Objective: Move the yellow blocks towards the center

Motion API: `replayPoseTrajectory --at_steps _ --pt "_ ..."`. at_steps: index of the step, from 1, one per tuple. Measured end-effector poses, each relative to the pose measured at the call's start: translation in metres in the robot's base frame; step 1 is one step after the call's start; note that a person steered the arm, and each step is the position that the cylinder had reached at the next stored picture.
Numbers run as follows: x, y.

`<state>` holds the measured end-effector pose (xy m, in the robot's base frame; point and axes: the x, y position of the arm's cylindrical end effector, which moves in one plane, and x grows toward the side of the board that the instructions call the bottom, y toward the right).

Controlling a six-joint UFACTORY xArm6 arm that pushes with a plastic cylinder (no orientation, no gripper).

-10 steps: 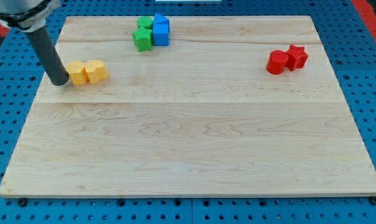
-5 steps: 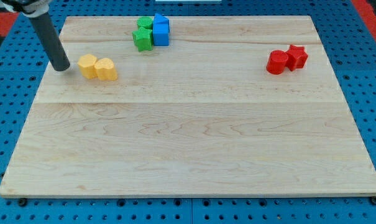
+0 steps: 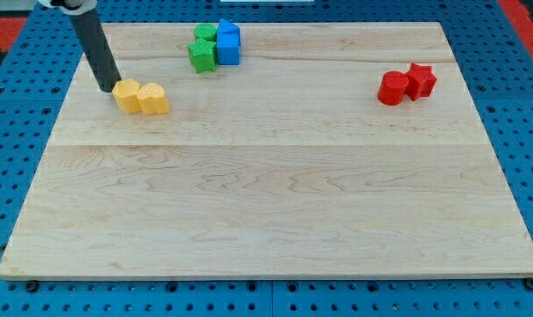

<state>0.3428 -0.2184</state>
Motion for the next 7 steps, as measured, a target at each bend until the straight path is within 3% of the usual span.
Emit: replayPoseTrajectory --at_steps 2,4,7 --pt "0.016 0.028" --pt "0.019 0.013" --pt "0.059 0.007"
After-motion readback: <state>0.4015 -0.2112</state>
